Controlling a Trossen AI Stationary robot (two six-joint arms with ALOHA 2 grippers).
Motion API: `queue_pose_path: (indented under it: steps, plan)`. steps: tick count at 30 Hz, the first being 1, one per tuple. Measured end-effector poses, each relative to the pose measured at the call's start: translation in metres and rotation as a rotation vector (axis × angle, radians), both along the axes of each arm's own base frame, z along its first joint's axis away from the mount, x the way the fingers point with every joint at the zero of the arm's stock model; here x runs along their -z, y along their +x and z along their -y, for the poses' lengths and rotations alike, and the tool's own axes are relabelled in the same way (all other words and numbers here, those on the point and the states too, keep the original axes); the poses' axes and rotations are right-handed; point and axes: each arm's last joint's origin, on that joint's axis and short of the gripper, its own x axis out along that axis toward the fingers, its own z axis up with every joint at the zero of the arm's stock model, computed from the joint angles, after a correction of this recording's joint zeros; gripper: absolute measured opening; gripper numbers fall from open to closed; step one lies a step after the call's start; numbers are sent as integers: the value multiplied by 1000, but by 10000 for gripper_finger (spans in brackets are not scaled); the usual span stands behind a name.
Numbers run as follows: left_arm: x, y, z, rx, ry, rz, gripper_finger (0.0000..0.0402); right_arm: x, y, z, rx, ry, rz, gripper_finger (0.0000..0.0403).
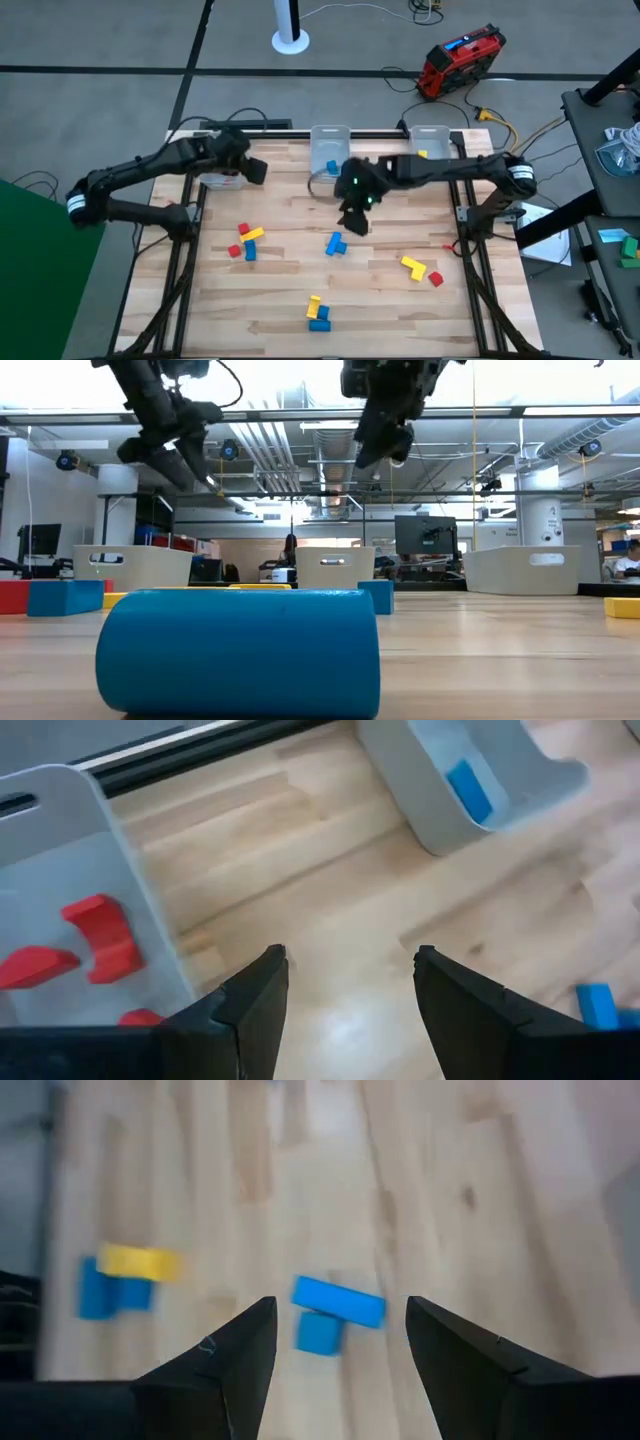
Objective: Sort blocks
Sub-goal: Put the blue block into the middle gray bin
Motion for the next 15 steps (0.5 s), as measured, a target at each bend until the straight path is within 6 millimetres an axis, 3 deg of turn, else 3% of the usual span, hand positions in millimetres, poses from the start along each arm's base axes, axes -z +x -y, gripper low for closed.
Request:
queue_pose_path:
  steps: [7,15]
  plan:
    - [-1,10,22,97,7,17,194,10,-4,-45,-38,-109,-46,225]
    - [-4,15,34,161,28,44,194,37,-2,-72,46,-149,-133,285]
